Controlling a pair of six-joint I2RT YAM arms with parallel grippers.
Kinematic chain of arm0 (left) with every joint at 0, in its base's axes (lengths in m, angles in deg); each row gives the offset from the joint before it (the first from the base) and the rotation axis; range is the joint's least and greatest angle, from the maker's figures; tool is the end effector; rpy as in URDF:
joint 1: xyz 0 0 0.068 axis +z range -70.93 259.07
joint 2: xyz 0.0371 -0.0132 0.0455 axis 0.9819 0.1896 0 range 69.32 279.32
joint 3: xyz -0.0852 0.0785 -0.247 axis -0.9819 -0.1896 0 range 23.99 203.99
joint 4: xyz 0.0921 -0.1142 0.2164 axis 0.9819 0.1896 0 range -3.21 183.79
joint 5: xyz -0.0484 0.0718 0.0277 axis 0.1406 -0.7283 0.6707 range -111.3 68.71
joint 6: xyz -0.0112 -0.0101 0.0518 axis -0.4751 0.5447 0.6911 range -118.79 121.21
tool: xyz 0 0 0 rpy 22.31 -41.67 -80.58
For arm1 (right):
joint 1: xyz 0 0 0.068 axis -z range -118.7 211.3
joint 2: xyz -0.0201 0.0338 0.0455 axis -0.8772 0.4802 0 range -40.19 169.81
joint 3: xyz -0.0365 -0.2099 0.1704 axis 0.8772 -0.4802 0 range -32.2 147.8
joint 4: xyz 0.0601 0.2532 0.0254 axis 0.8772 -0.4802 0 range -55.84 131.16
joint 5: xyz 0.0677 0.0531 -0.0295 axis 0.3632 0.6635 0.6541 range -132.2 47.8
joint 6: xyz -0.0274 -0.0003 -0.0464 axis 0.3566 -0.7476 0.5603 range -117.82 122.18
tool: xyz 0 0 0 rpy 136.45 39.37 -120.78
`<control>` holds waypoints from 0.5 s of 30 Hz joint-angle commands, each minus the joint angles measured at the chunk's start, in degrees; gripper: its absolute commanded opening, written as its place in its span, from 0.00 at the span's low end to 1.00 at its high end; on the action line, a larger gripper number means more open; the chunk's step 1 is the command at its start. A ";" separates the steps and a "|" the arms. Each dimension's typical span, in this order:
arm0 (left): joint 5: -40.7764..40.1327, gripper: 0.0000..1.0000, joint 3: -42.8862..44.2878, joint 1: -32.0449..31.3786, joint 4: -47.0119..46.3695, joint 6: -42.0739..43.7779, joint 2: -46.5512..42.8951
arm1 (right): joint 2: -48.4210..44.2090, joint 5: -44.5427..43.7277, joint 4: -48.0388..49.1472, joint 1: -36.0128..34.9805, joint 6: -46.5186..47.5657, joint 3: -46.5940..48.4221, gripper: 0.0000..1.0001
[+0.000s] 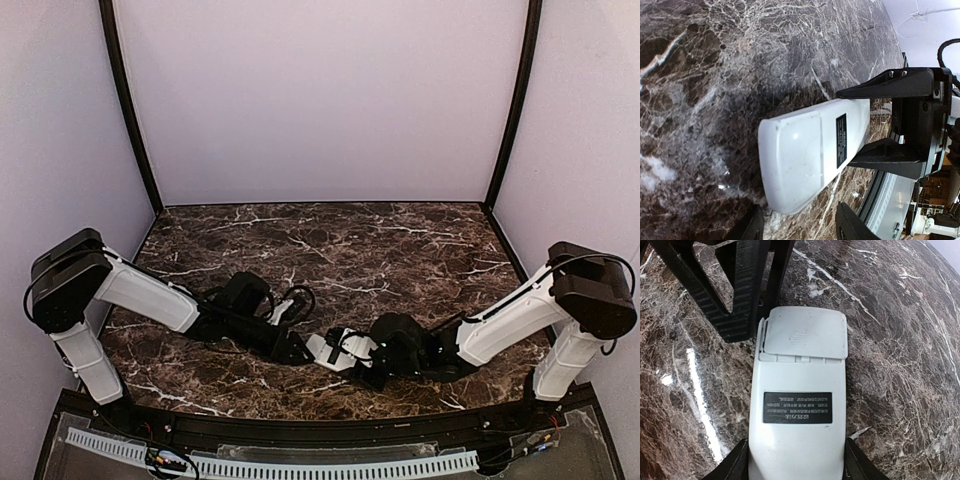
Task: Load the batteries into the remote control
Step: Load the battery cover onto the remote control without the battery cover.
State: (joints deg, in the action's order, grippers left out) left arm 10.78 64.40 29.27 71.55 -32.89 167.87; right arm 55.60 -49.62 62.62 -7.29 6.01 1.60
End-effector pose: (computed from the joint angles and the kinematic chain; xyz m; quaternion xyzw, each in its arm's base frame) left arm 0.1894 -0.2534 0.1272 0.2297 0.8577 -0.4451 0.1163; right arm 0.1129 0.2756 0.1170 -0.5137 0.7472 0.1740 0.3841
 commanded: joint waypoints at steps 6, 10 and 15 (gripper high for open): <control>3.21 0.53 -1.35 3.68 1.29 3.27 -4.67 | -0.18 -0.34 0.04 -0.99 4.37 -1.46 0.00; 2.59 0.53 -0.91 5.91 0.98 5.57 -5.52 | -0.72 1.50 0.04 -0.96 4.77 -1.72 0.00; 5.33 0.48 1.33 6.38 -1.77 4.46 -2.58 | -1.04 3.33 0.98 -0.97 5.12 -2.19 0.00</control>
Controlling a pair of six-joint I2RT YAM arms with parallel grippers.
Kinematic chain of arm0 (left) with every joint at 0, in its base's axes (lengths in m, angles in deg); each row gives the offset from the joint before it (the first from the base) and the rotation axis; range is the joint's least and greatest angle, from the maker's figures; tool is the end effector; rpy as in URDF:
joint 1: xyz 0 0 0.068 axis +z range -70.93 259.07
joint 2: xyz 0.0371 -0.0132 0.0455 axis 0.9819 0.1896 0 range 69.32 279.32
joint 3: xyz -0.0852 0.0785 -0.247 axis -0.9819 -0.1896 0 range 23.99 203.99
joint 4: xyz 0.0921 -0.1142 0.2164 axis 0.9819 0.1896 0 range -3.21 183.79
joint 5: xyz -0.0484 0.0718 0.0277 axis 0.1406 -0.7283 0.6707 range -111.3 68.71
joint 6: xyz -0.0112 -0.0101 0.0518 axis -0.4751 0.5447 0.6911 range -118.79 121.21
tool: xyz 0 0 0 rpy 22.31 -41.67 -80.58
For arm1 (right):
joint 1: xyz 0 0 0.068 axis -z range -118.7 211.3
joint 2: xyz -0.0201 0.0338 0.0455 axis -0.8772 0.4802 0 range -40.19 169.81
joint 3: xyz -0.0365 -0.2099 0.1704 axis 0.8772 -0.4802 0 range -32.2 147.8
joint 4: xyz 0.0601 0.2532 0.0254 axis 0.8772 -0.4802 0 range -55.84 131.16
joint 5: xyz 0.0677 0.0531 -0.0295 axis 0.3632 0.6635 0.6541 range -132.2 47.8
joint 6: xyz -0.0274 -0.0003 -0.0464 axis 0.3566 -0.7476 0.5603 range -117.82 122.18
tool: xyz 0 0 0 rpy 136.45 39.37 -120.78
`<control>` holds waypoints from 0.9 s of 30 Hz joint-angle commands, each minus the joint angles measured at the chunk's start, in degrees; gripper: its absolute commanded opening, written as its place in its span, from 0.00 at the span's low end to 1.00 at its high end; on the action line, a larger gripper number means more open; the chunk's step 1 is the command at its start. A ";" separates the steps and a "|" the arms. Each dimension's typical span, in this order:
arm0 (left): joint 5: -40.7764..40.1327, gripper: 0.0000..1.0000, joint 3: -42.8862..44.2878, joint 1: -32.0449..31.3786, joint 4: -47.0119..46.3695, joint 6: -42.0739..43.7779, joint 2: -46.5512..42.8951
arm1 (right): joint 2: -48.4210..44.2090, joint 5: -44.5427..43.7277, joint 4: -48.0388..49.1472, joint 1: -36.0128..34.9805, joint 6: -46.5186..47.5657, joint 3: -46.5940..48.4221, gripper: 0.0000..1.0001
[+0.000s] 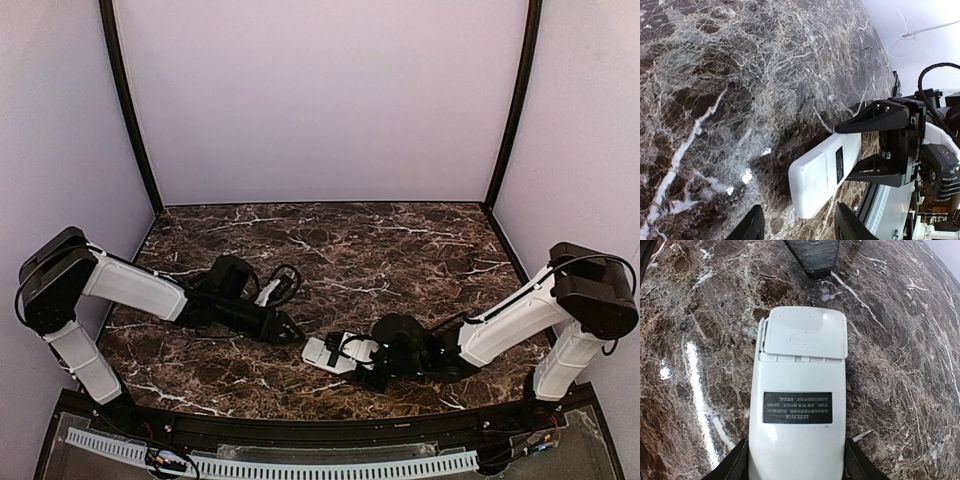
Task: Load the batteries into the remote control
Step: Load the battery cover onto the remote control without the battery cover.
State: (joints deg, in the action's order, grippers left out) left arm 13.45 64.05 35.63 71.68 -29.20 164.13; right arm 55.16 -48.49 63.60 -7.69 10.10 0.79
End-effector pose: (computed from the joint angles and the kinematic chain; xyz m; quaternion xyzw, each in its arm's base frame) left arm 0.2126 -0.2293 0.1452 0.2242 0.8437 -0.4600 0.1622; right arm 0.1095 0.2744 0.1170 -0.5445 0.7228 0.1719 0.3892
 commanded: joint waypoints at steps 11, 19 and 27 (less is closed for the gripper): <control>4.68 0.42 3.62 -0.06 -4.50 2.01 5.06 | -1.21 5.03 1.20 -0.61 1.37 -2.13 0.00; 5.61 0.41 4.07 -0.67 -6.05 1.99 7.51 | -1.82 6.06 1.86 -0.59 1.48 -2.66 0.00; 6.88 0.38 3.35 -1.33 -9.23 0.62 9.41 | -2.03 6.06 2.35 -0.58 1.57 -2.91 0.00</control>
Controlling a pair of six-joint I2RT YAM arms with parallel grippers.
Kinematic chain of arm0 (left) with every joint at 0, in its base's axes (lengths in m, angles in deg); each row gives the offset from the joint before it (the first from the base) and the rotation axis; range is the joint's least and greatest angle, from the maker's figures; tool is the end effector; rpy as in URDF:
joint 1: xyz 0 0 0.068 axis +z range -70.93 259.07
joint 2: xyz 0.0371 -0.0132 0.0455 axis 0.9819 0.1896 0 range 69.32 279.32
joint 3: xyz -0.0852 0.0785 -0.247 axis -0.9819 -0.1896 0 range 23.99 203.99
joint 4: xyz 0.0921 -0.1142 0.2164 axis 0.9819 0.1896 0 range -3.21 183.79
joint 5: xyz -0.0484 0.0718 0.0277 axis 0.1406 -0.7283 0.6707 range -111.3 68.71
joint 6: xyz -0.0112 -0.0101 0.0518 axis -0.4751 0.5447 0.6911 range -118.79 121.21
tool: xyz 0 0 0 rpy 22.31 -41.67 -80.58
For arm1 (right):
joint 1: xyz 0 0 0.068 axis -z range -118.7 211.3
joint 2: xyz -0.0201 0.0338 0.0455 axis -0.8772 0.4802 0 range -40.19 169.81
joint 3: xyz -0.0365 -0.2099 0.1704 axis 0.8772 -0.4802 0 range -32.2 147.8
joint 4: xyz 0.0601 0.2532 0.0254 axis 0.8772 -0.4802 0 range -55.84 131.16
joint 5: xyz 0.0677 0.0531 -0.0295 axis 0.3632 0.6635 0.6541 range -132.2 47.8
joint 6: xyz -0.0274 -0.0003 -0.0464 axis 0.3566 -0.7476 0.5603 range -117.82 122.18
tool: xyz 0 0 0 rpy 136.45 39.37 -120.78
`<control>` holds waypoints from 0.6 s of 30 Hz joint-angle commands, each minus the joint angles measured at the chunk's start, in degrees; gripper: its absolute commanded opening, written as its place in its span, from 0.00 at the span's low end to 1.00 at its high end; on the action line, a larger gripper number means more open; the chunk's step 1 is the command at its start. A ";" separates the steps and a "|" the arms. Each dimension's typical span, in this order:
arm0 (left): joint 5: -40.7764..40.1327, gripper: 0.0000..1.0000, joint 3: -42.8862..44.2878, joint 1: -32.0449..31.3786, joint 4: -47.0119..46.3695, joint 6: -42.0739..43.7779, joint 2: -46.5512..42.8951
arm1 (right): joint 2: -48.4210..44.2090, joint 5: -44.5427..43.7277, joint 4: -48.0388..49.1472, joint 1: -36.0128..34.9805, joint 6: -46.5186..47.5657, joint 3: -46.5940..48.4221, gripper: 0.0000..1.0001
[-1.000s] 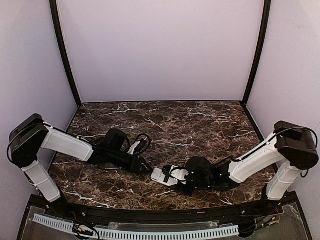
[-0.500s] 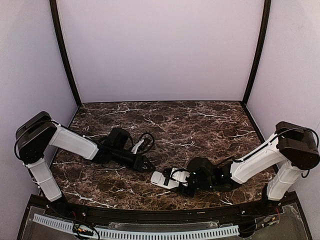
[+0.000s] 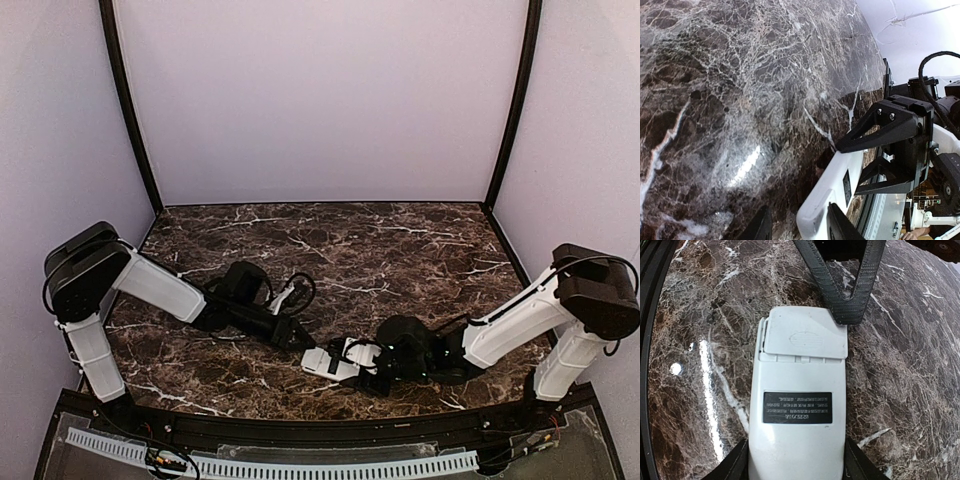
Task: Load the batteries into the remote control
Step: Load the battery cover onto the remote control without the battery cover.
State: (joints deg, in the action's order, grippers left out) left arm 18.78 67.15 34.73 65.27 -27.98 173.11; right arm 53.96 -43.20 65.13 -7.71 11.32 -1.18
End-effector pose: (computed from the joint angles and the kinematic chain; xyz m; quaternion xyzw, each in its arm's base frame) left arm 0.2228 -0.2497 0.1219 0.2578 0.8215 -0.4895 0.1381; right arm 0.1038 0.2691 0.1162 -0.5665 0.7034 0.2074 0.3759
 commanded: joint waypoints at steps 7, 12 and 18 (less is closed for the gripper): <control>2.48 0.34 -0.66 -0.73 -5.12 -1.79 0.33 | -0.55 2.56 0.79 -0.54 0.35 -0.80 0.00; 3.11 0.30 -0.87 -0.88 -5.25 -1.96 0.12 | -0.54 2.47 0.71 -0.59 0.26 -0.79 0.00; 2.28 0.32 -1.20 -0.93 -4.08 -1.37 0.28 | -0.68 2.58 0.98 -0.53 0.34 -0.96 0.00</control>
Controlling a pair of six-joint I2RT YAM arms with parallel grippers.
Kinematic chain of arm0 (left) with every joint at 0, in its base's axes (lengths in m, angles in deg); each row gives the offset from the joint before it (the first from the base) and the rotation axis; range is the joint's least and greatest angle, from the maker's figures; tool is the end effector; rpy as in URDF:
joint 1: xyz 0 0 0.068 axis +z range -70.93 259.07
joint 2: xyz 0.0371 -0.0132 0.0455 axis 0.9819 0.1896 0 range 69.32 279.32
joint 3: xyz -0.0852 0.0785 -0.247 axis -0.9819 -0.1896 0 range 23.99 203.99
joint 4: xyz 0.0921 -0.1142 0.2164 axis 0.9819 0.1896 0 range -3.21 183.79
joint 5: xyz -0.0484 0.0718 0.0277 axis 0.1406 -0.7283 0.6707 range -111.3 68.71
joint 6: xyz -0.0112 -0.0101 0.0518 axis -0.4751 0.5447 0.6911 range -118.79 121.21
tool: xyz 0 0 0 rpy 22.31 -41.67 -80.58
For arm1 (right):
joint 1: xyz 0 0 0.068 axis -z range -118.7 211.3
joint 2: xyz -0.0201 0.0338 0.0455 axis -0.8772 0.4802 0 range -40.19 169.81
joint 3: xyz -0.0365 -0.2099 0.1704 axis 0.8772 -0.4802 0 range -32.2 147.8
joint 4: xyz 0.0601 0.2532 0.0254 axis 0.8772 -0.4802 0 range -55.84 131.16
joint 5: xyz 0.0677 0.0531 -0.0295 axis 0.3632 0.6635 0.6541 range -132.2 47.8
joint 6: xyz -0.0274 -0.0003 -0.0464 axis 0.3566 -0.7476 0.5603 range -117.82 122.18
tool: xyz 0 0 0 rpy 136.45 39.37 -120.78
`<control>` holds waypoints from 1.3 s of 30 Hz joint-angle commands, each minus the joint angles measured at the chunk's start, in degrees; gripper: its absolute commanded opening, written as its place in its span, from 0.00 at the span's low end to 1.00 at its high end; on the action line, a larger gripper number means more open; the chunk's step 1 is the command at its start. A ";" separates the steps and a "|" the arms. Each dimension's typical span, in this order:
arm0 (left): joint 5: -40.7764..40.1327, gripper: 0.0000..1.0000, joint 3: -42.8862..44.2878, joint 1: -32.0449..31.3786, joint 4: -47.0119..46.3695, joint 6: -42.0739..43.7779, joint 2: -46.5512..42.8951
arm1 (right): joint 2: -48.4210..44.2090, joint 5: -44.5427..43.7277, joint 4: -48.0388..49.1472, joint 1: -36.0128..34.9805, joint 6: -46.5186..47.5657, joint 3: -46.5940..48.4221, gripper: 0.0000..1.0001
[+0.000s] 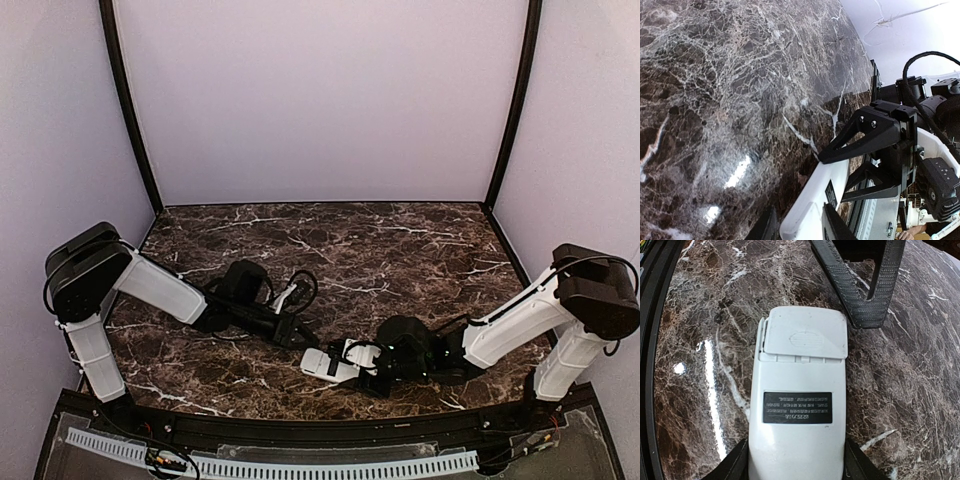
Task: Load the batteries into the remote control
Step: Load the battery cover onto the remote control without the battery cover.
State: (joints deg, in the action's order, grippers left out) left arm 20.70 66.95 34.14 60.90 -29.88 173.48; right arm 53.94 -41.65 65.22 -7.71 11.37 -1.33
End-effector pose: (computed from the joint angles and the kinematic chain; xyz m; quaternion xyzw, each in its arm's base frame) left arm 0.2219 -0.2550 0.1256 0.2633 0.8034 -0.5149 0.1419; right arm 0.1027 0.2689 0.1158 -0.5714 0.6997 0.2177 0.3696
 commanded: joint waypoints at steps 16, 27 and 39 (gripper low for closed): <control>1.23 0.28 -1.38 -0.78 0.72 0.86 0.06 | -0.61 0.96 0.90 -0.53 0.21 -0.78 0.00; 1.43 0.23 -1.65 -1.19 0.84 0.85 -0.58 | -0.67 1.08 0.93 -0.58 0.04 -0.87 0.00; -1.28 0.31 -1.26 -1.39 3.55 1.96 -2.33 | -0.61 0.49 0.93 -0.57 -0.14 -0.79 0.00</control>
State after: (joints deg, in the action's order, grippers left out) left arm 21.03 66.19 33.14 61.21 -29.42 173.46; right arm 53.94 -41.12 65.28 -7.71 11.32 -1.37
